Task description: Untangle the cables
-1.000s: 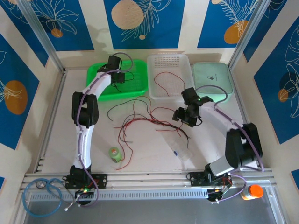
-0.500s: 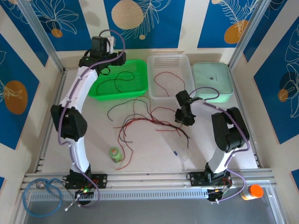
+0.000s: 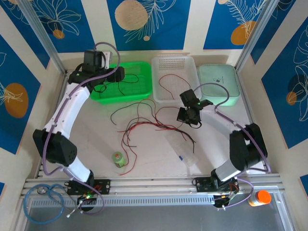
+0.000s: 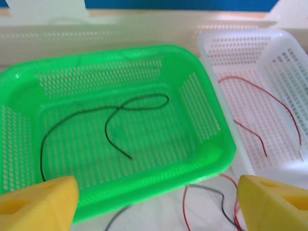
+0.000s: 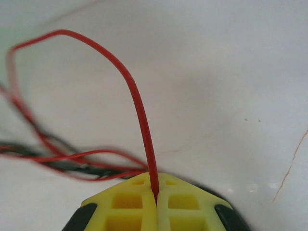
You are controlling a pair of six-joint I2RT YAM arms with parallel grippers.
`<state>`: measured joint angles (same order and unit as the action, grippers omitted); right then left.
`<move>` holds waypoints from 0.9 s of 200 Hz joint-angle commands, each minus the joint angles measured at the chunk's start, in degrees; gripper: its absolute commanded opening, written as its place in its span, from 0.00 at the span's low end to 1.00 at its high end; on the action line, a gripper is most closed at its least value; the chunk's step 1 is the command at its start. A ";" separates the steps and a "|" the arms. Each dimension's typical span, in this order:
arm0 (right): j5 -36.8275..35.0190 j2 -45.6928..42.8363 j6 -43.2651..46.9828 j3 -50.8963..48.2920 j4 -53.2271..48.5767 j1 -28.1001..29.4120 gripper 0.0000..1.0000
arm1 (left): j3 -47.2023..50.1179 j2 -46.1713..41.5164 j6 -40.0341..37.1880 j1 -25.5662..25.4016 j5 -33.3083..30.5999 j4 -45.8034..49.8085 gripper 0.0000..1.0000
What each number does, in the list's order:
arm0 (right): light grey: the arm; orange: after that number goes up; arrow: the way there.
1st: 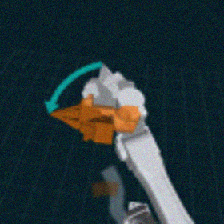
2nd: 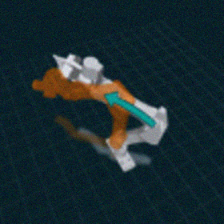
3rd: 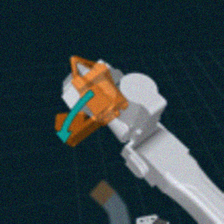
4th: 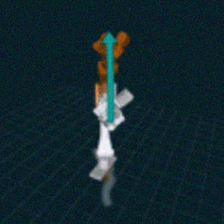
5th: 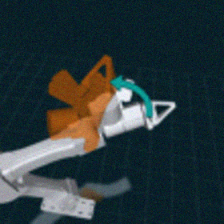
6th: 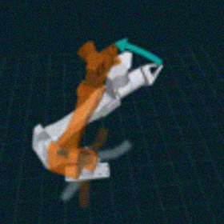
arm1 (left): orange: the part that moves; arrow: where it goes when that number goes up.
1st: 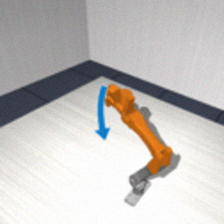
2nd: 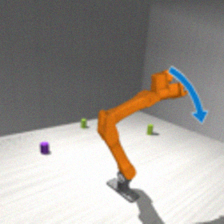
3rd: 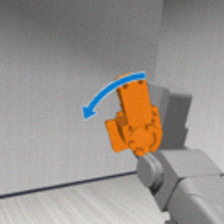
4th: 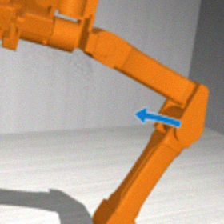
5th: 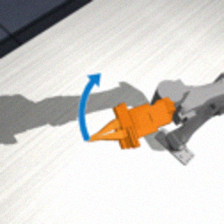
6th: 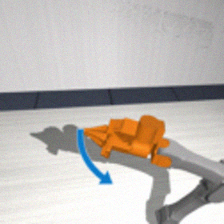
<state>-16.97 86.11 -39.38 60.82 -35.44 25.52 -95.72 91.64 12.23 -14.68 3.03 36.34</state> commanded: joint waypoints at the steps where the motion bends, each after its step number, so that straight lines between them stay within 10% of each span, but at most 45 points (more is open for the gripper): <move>1: -0.55 -6.21 3.74 4.78 -4.95 2.42 0.00 | 5.02 -5.19 3.23 -0.83 5.79 -1.21 0.84; 65: 7.83 -17.27 12.47 21.34 -12.06 3.58 0.00 | 13.77 -10.12 2.54 -7.35 15.97 -8.95 0.80; 180: 18.91 -14.49 18.02 45.43 -17.38 -2.70 0.00 | 17.29 -7.72 3.11 -16.34 15.45 -14.71 0.69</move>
<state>-0.86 69.41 -24.10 102.30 -51.11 25.10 -79.50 85.25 15.18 -30.30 18.22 24.16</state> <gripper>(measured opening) 0.054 0.693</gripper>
